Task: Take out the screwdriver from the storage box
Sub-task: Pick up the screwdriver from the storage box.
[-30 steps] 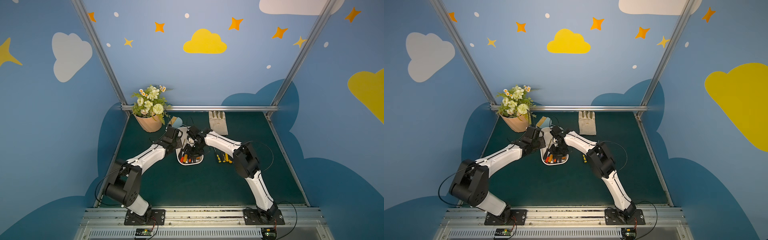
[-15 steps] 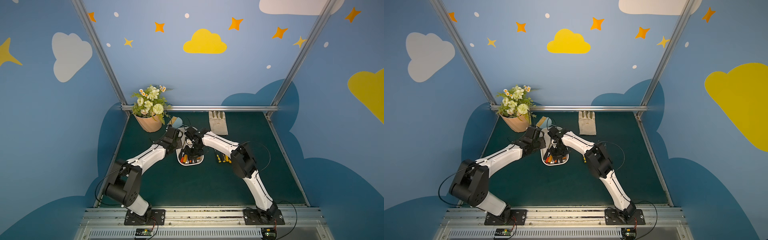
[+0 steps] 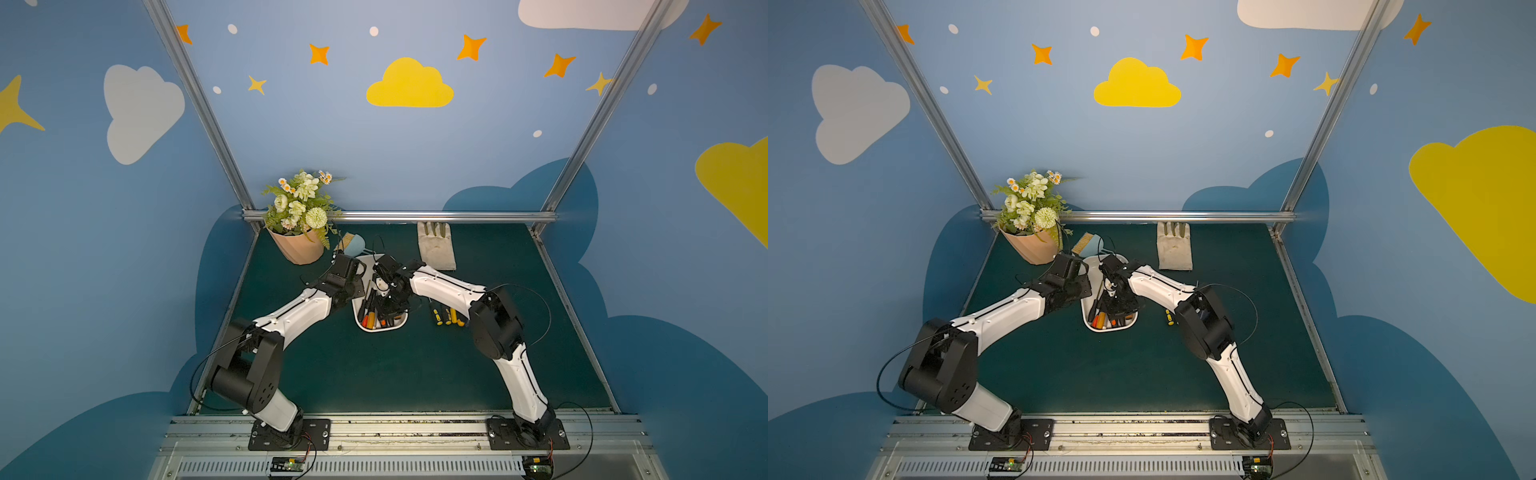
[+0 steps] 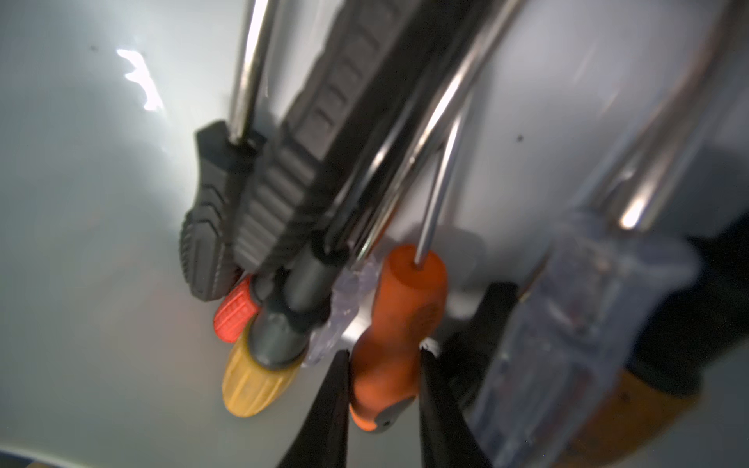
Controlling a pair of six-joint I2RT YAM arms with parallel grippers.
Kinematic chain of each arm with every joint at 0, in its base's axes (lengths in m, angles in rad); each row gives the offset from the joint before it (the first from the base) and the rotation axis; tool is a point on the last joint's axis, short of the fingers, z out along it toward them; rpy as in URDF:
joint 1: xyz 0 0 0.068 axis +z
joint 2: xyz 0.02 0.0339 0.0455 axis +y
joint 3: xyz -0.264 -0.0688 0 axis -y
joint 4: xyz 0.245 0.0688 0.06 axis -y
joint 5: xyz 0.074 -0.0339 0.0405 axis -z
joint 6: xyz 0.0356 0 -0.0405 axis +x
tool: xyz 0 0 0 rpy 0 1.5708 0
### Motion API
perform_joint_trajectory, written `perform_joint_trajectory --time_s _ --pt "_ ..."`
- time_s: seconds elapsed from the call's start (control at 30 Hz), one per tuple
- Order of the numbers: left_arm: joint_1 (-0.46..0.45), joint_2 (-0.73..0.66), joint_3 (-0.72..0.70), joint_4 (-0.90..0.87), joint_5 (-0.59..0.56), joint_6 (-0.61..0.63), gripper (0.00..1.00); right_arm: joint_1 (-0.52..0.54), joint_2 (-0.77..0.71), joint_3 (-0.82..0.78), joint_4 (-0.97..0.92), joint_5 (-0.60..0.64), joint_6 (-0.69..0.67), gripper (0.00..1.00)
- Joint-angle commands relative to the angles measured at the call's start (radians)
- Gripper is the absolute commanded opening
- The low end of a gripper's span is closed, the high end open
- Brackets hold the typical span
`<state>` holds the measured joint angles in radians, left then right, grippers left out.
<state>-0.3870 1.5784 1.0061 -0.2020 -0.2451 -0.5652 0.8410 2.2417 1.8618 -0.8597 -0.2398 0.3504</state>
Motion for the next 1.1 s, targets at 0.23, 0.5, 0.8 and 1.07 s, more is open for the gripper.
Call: perform_joint_trajectory --time_s 0.23,0.5,0.8,1.07 --pt "0.011 -0.006 0.048 0.046 -0.019 -0.016 0.02 -0.013 -0.155 -0.013 -0.013 0.022 -0.021 0.0" --pt "0.014 -0.004 0.05 0.039 -0.024 -0.015 0.02 -0.025 -0.218 -0.021 -0.012 0.043 -0.023 0.0" --pt "0.022 -0.009 0.051 0.037 -0.026 -0.015 0.02 -0.07 -0.262 -0.062 -0.012 0.022 -0.029 0.0" --pt "0.029 -0.012 0.052 0.035 -0.037 -0.016 0.02 -0.098 -0.306 -0.115 -0.027 0.074 -0.045 0.0"
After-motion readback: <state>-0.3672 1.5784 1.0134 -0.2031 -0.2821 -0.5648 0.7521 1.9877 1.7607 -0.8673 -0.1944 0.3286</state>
